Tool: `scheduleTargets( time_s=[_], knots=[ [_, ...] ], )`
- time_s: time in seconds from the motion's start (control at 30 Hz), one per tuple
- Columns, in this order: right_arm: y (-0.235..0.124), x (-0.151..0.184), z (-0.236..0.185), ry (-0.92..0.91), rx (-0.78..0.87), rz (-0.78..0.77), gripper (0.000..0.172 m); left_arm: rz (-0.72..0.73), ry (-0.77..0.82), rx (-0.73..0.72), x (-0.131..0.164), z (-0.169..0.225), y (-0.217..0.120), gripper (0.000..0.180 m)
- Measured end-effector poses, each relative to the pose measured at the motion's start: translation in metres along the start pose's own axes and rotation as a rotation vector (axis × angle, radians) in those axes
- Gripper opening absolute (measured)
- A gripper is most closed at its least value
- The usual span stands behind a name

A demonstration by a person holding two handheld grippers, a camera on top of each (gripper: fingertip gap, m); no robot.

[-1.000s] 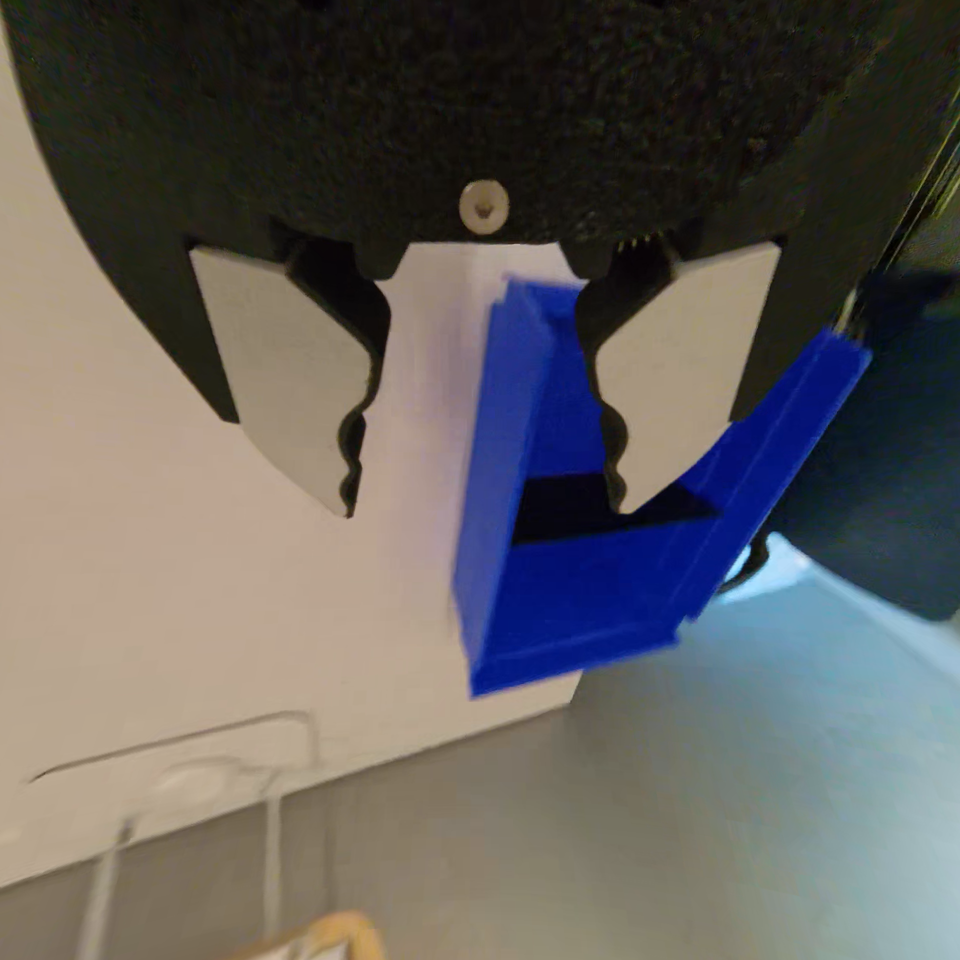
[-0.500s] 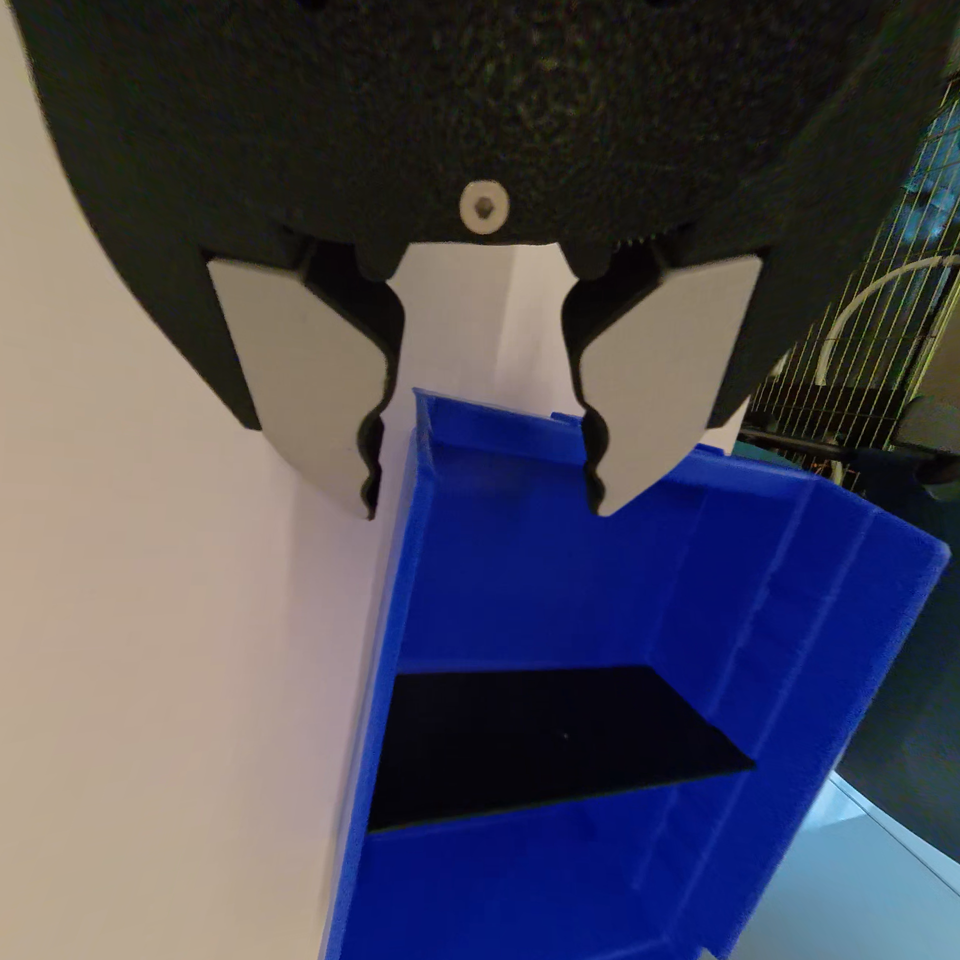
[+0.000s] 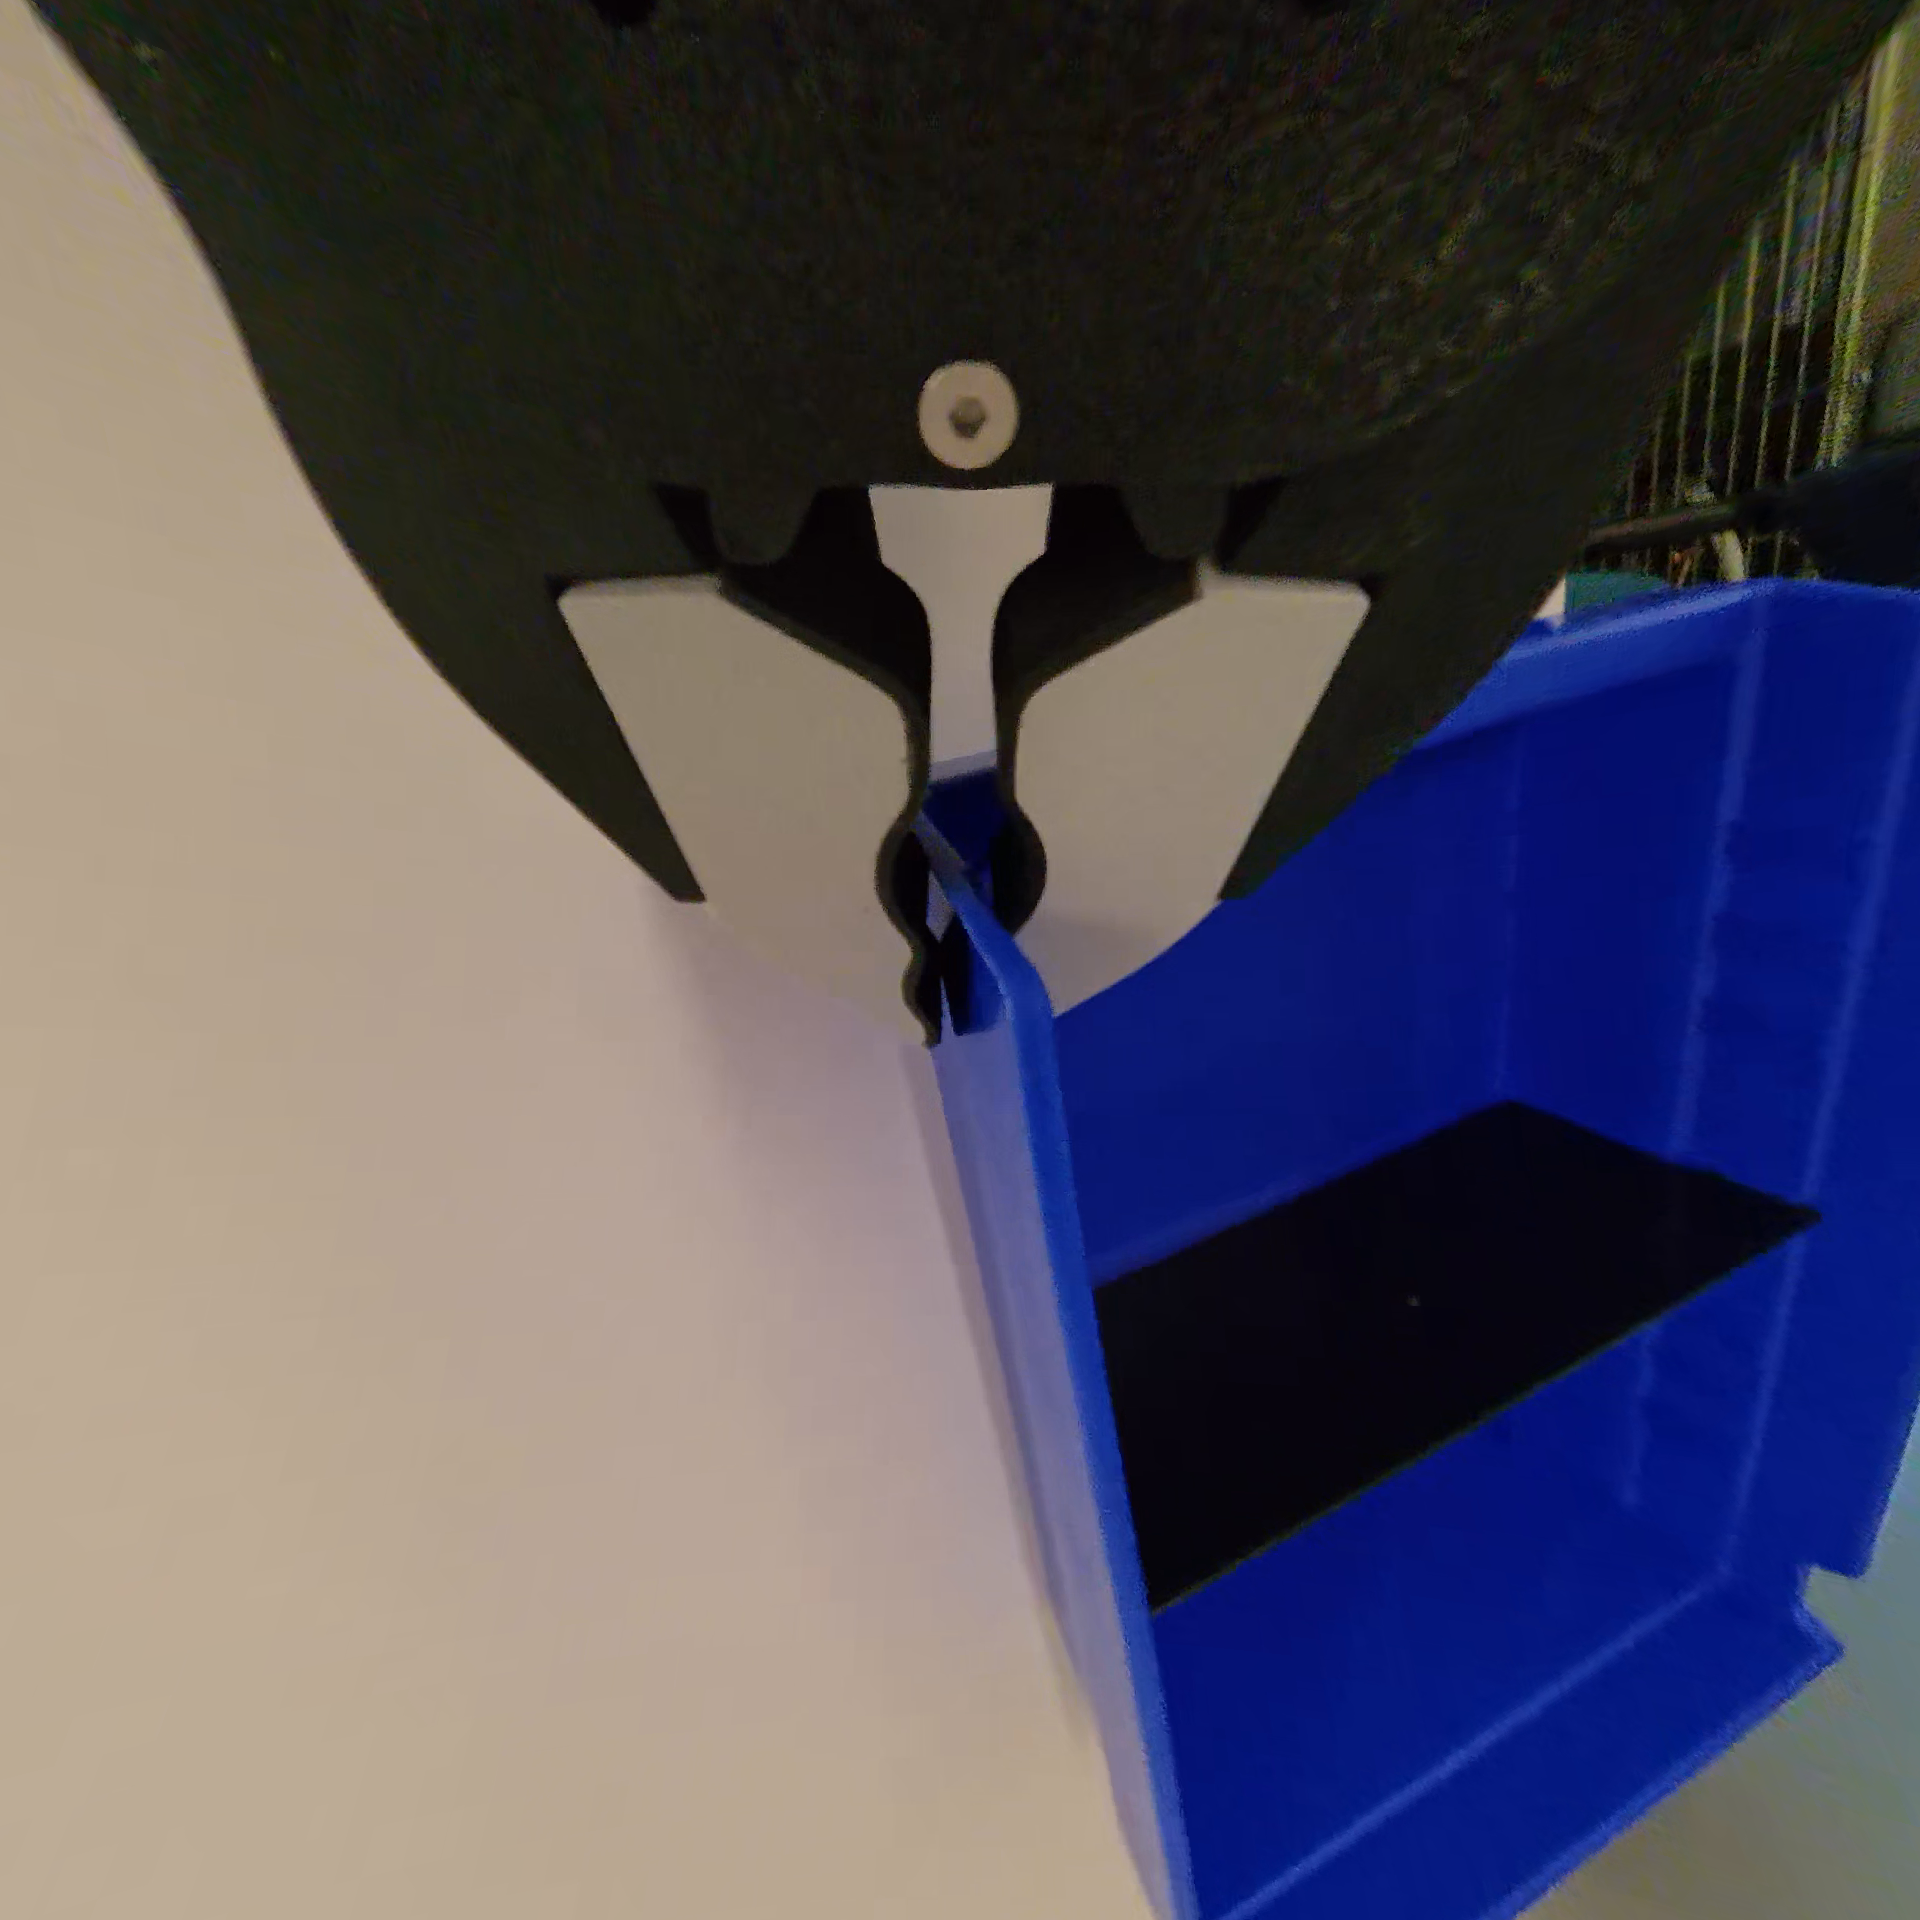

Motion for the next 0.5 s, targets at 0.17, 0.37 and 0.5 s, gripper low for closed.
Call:
scheduleTargets(
  time_s=[0.17, 0.37, 0.5],
  knots=[
    [0.009, -0.005, 0.004, -0.09, -0.08, 0.017, 0.007, 0.053, 0.083, 0.095, 0.003, -0.002, -0.003, 0.007],
    [0.025, -0.018, -0.002, -0.204, -0.214, 0.049, 0.007, 0.192, 0.244, 0.292, 0.01, 0.006, -0.017, 0.007],
    [0.037, -0.029, -0.007, -0.26, -0.326, 0.069, 0.007, 0.296, 0.36, 0.481, 0.015, 0.014, -0.03, 0.006]
  ],
)
Point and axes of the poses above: each gripper's, where its closed fingertips meet, y out along the fingers, x out of its underside, z = x × y across the jaws, the point moved 10 cm from there along -y, back along the fingers, and after that the axes turned 9 degrees about -x, right-handed, at the moved point
